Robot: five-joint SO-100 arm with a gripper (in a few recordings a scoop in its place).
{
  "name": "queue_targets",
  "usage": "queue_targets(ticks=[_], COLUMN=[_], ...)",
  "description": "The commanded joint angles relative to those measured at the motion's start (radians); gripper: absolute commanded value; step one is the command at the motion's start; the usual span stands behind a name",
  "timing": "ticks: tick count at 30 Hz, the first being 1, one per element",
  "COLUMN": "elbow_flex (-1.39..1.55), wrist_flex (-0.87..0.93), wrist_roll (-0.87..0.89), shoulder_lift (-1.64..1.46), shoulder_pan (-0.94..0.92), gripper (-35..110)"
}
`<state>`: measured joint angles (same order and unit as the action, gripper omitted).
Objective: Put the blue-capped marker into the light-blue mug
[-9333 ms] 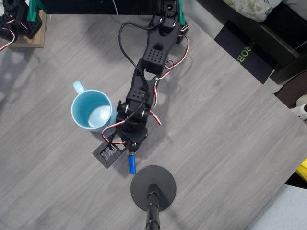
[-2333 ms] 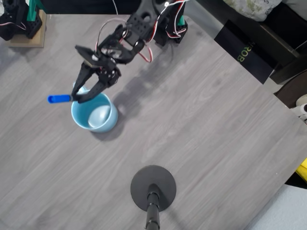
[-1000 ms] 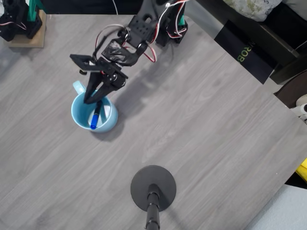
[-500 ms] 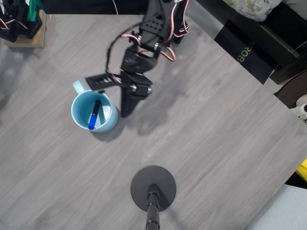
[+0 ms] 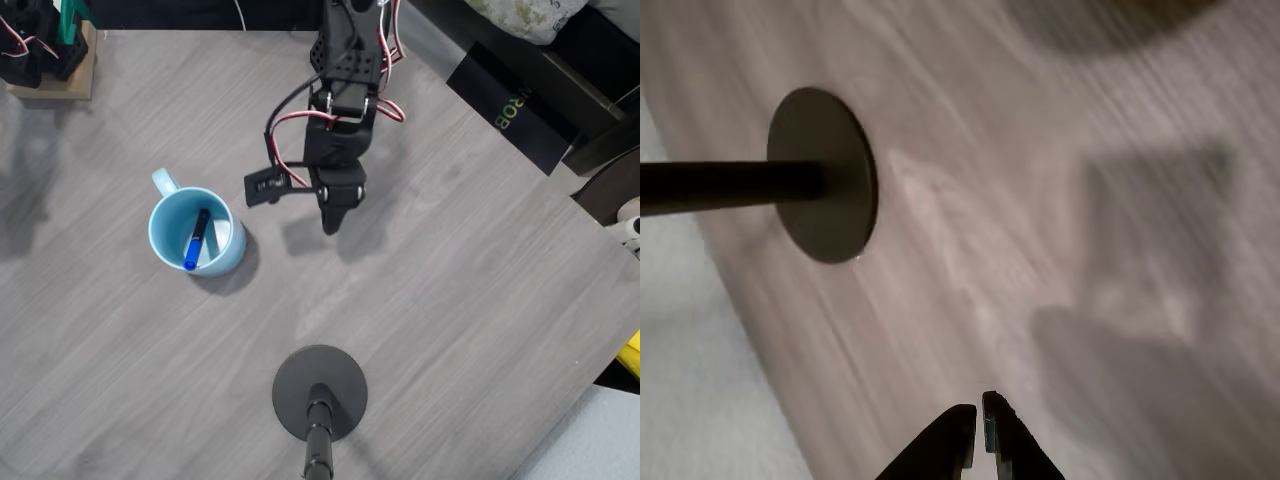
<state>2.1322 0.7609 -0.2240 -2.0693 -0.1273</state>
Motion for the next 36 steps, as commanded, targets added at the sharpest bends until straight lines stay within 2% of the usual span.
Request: queue_targets(ticks=[1, 9, 22, 27, 32, 36], elbow_flex=[0.187, 0.449, 0.661, 0.787, 0.957, 0.963], wrist_flex=[-0.032, 0.011, -0.005, 0.005, 0.080, 0.175], wrist_roll=[0.032, 0.028, 0.034, 0.025, 0.009, 0.017], shoulder_lift=[-0.195, -0.545, -0.684, -0.828, -1.121, -1.269], shoulder_pan=[0.061, 0.143, 0.127, 0.123, 0.137, 0.143], gripper=[0, 0, 0, 0, 0, 0])
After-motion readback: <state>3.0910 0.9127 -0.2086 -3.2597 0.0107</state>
